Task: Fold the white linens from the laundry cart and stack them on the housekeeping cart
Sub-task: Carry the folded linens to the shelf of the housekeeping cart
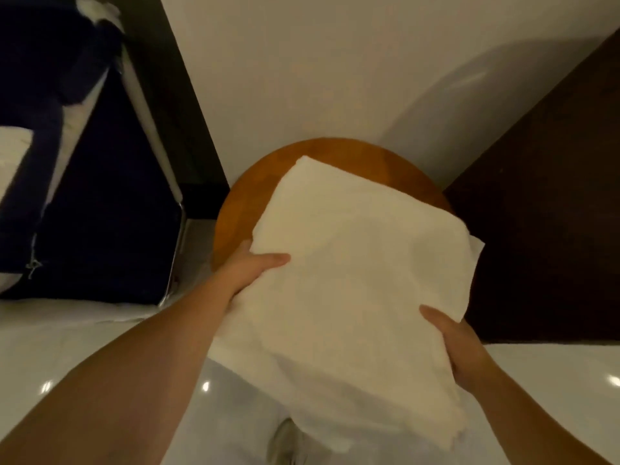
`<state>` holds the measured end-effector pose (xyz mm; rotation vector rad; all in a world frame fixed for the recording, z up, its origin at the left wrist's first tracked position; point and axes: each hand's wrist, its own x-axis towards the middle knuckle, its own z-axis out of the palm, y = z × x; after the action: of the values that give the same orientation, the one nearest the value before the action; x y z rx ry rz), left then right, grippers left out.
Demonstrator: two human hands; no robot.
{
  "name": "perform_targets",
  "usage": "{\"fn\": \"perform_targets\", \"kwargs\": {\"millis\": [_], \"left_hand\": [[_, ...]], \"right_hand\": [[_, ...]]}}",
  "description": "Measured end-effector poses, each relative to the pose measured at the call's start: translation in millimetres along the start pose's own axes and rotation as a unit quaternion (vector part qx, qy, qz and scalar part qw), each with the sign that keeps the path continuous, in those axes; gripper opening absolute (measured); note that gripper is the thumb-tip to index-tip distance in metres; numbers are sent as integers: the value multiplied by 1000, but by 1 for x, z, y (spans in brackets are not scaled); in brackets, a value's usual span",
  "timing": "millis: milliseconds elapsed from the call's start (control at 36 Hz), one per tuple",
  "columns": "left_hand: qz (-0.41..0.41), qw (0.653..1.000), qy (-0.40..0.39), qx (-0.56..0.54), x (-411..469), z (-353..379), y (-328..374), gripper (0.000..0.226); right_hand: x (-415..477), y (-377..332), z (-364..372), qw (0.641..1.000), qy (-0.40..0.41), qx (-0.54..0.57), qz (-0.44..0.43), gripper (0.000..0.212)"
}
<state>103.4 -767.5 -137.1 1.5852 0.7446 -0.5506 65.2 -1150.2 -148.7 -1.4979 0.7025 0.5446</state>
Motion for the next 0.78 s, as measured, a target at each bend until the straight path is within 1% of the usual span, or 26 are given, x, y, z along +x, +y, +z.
{"fn": "perform_targets", "kwargs": {"millis": [111,194,222,306,417,500,583,722,778], "left_hand": [[-51,997,-24,52,17,-8,8,130],[-82,995,-18,53,14,-8,3,135],[-82,995,-20,53,12,-7,5,132],[-85,995,-33,30,5,1,14,112],[-123,992,-28,1,1,5,23,103],[-120,992,-37,18,2,8,25,83],[-119,991,-63,13,3,10,24,64],[-127,989,-79,9,6,11,20,61],[-127,988,-86,9,4,12,22,54]], "right_hand": [[4,-10,-2,999,-33,-5,33,92],[15,-27,-6,999,-16,-5,31,94],[19,-32,-5,999,-22,-5,27,94],[31,-39,-3,998,-38,3,41,93],[45,-42,-8,997,-50,41,50,89],[51,-45,-11,993,-81,50,71,73],[54,-44,-14,989,-102,47,93,61],[53,-37,-18,991,-87,63,82,55],[53,-36,-18,991,-81,66,79,59]]}}
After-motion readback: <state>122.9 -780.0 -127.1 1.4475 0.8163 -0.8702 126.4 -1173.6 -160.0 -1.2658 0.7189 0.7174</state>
